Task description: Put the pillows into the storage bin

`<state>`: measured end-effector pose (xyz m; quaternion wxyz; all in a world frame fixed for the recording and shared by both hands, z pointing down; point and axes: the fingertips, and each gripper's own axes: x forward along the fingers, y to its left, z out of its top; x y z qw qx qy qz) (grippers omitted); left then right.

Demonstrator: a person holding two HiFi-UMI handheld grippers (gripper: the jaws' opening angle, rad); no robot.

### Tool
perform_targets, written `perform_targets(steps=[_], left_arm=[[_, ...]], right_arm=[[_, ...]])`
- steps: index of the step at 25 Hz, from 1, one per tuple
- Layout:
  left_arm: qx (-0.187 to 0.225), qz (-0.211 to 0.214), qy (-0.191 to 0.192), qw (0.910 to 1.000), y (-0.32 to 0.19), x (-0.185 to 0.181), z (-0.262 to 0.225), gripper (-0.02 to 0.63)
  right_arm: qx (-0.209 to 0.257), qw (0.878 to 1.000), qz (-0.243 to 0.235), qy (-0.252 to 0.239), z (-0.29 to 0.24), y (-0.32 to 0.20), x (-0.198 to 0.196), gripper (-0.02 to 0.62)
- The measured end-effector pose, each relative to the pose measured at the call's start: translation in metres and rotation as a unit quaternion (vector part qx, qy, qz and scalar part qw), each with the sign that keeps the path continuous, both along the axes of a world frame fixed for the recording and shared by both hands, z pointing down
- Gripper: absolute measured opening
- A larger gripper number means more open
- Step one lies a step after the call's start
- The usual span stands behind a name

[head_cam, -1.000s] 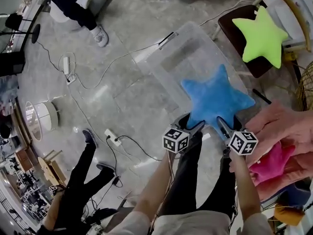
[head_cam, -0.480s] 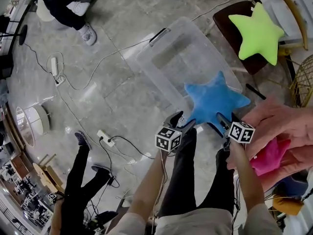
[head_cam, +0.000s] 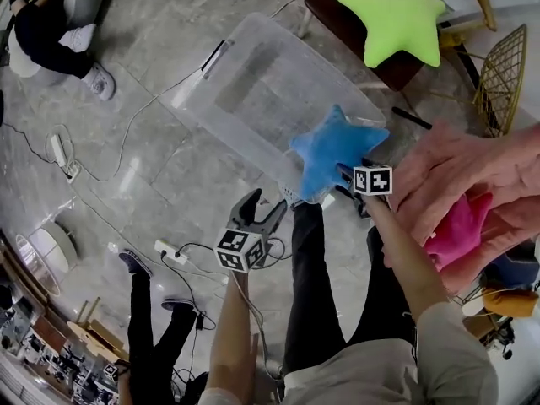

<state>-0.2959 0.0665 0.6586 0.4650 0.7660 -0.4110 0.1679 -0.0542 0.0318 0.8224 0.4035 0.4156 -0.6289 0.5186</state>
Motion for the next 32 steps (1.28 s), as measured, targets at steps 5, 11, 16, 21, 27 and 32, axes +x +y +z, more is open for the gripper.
perform_targets(steps=[5, 11, 16, 21, 27, 32], left_arm=[[-0.012, 0.001, 0.002, 0.9999, 0.011, 0.003, 0.006, 0.308], [-0.006, 0.048, 0.036, 0.9982, 0.012, 0.050, -0.003, 0.308], [-0.003, 0.059, 0.033, 0.9977, 0.019, 0.063, 0.000, 0.307], [-0.025, 0.054, 0.035, 0.9976, 0.042, 0.076, 0.003, 0.308], [-0.015, 0.058, 0.035, 0.9976, 0.031, 0.105, -0.003, 0.308], [0.020, 0.071, 0.014, 0.9972, 0.006, 0.137, -0.020, 0.308]], right_arm=[[-0.014, 0.999, -0.031, 0.024, 0.022, 0.002, -0.022, 0.358], [-0.005, 0.998, -0.036, 0.043, 0.055, -0.001, -0.028, 0.364], [0.011, 0.999, -0.039, 0.031, 0.062, -0.012, -0.029, 0.377], [0.011, 0.999, -0.034, 0.036, 0.046, 0.003, -0.012, 0.376], [0.064, 0.997, -0.046, -0.012, -0.006, 0.001, -0.007, 0.377], [0.145, 0.984, -0.069, -0.070, -0.082, -0.004, -0.017, 0.377]])
